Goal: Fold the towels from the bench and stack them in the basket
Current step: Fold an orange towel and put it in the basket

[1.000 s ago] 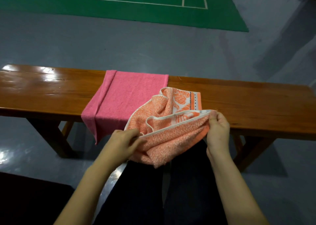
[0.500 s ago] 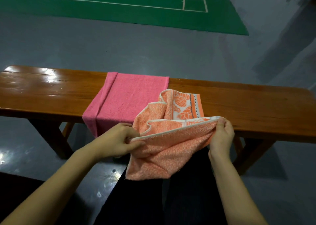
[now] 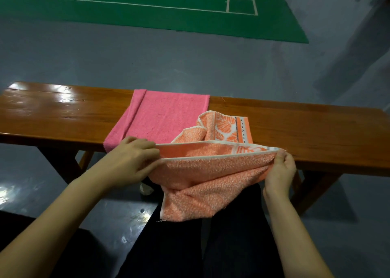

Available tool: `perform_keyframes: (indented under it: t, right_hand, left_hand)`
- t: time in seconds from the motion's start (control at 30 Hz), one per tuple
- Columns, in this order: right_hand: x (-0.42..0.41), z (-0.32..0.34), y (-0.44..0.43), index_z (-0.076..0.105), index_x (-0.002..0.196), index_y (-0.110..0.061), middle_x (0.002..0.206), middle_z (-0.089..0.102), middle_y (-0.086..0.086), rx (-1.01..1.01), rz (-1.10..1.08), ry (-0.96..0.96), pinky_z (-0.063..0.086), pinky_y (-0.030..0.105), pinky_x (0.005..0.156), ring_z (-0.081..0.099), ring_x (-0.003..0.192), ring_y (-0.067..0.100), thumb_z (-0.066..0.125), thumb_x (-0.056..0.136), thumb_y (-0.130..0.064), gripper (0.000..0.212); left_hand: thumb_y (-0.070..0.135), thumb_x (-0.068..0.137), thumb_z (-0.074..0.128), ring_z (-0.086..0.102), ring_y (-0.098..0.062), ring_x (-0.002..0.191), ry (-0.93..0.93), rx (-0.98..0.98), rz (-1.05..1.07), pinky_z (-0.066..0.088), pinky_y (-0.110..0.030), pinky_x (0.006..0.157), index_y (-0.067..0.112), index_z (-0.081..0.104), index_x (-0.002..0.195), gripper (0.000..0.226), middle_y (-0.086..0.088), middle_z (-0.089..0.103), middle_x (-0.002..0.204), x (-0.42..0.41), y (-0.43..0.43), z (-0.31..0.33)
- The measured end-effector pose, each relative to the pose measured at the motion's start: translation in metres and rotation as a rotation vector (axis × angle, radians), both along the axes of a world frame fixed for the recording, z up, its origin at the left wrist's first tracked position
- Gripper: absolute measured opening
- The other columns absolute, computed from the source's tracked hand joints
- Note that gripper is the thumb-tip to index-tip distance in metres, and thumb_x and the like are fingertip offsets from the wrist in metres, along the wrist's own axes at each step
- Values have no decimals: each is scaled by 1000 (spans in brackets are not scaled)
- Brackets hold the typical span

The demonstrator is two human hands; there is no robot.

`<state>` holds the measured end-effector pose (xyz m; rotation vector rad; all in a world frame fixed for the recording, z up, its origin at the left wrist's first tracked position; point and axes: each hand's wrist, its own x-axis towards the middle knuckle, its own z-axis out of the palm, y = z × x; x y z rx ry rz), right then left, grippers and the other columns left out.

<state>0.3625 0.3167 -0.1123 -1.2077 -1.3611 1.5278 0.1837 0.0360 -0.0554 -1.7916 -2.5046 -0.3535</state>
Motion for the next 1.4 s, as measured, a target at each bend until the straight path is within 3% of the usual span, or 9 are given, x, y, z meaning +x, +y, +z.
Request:
perform_keyframes:
  t: [0.33, 0.5, 0.67, 0.8, 0.93, 1.07, 1.23, 1.3, 1.4]
  right_hand:
    - [0, 2, 1, 55, 104, -12, 90, 60, 0, 43, 5, -17, 48, 35, 80, 59, 89, 18, 36, 103, -30, 26]
    - [1, 1, 0, 55, 102, -14, 90, 60, 0, 48, 13, -9, 48, 30, 77, 59, 85, 14, 36, 103, -29, 25]
    - [-8, 8, 2, 55, 104, -11, 94, 60, 3, 82, -4, -15, 47, 33, 80, 58, 90, 18, 36, 103, -29, 26]
    - [-19, 34, 4, 52, 101, -12, 86, 55, -1, 180, 47, -8, 43, 23, 68, 54, 79, 13, 32, 104, -31, 27]
    - [-45, 87, 11, 50, 95, -11, 80, 51, -6, 360, 44, 34, 36, 6, 61, 47, 72, 7, 35, 104, -19, 19]
    - [-57, 157, 28, 47, 90, -11, 71, 43, -8, 485, -15, 98, 33, 10, 55, 38, 63, 4, 36, 104, -22, 20]
    - [-50, 208, 34, 58, 102, -14, 84, 54, -6, 627, 83, 57, 34, 11, 53, 48, 73, 6, 38, 103, -27, 23]
    - [-44, 216, 36, 57, 99, -17, 81, 53, -8, 621, 85, 92, 36, 8, 55, 47, 71, 1, 40, 103, -26, 21]
    - [-40, 218, 35, 58, 94, -10, 76, 50, -4, 518, 105, 138, 37, 26, 64, 45, 69, 8, 39, 103, -29, 27]
  left_hand:
    - [33, 87, 41, 65, -25, 69, -34, 181, 35, 54, -36, 50, 22, 55, 110, 30, -6, 62, 93, -7, -8, 6]
    - [37, 82, 43, 64, -27, 56, 157, 67, 35, 48, -31, 44, 11, 73, 94, 42, -5, 63, 80, -8, -8, 7]
    - [29, 79, 63, 59, -23, 57, 134, 55, 219, 43, -28, 48, 14, 73, 74, 19, -4, 61, 85, -6, 0, 11]
    - [7, 66, 81, 42, -22, 102, -62, 255, 360, 40, -32, 81, 11, 66, 72, 17, -11, 51, 119, 1, 14, 34]
    - [4, 81, 63, 49, -13, 70, -285, 537, 530, 37, -28, 64, 15, 50, 75, 18, -3, 58, 80, -15, 36, 66]
    - [12, 86, 66, 53, -19, 74, -171, 724, 550, 35, -27, 64, 8, 60, 91, 8, -5, 60, 79, -33, 38, 118]
    - [-3, 83, 63, 66, -31, 81, 92, 654, 479, 46, -35, 71, -3, 69, 93, 12, -19, 70, 86, -41, 27, 158]
    - [2, 86, 60, 60, -23, 76, -25, 777, 485, 43, -29, 66, 4, 68, 89, 9, -11, 65, 81, -38, 22, 171]
    - [19, 92, 60, 53, -15, 76, -531, 1022, 426, 45, -31, 69, 19, 62, 83, 9, -4, 60, 80, -26, 20, 183]
